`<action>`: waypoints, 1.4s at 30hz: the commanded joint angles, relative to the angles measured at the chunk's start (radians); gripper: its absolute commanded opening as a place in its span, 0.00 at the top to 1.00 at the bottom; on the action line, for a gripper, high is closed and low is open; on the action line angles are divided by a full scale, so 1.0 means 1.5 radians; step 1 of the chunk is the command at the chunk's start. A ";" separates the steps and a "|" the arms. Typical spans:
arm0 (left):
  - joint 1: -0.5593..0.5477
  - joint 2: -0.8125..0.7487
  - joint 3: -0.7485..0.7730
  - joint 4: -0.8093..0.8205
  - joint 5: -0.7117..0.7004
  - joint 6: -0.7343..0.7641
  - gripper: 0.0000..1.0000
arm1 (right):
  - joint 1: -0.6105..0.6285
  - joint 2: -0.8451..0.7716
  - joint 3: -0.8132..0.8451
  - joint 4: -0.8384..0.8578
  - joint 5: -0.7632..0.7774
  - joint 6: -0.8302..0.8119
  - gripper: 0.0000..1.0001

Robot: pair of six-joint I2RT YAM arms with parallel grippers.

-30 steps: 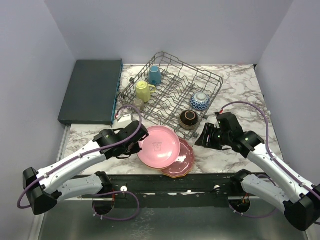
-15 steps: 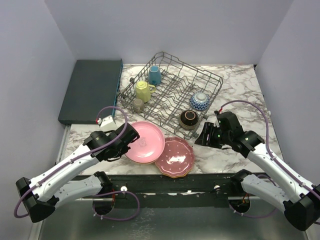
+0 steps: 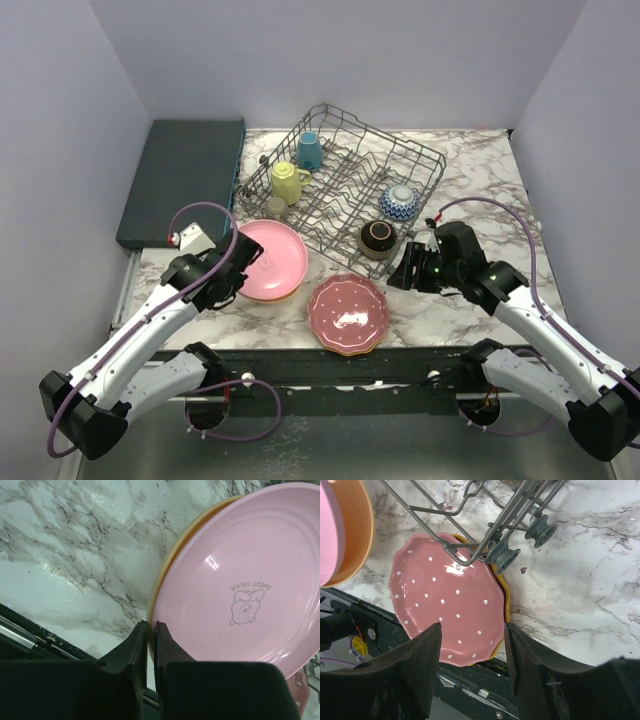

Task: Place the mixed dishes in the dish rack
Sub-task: Pick up the plate at the center of the board, then place the plate at the center of the board.

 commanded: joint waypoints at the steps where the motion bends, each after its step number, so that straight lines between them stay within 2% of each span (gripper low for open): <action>1: 0.057 0.014 -0.036 0.112 0.042 0.045 1.00 | 0.005 -0.004 -0.001 0.016 -0.019 -0.020 0.42; 10: 0.141 0.030 -0.114 0.181 0.094 0.094 1.00 | 0.004 -0.007 -0.007 0.023 -0.033 -0.026 0.42; 19: 0.156 0.037 -0.197 0.240 0.160 0.066 1.00 | 0.005 0.010 -0.007 0.031 -0.047 -0.022 0.41; 21: 0.157 0.037 -0.201 0.239 0.162 0.066 0.95 | 0.005 0.010 -0.007 0.029 -0.045 -0.022 0.41; 29: 0.157 0.028 -0.204 0.235 0.178 0.059 0.58 | 0.004 0.008 -0.012 0.025 -0.038 -0.012 0.38; 35: 0.157 0.018 -0.185 0.222 0.184 0.066 0.45 | 0.005 0.011 0.006 0.011 -0.022 -0.012 0.37; 42: 0.157 0.007 -0.136 0.210 0.202 0.095 0.41 | 0.005 0.023 0.058 -0.015 0.029 -0.029 0.34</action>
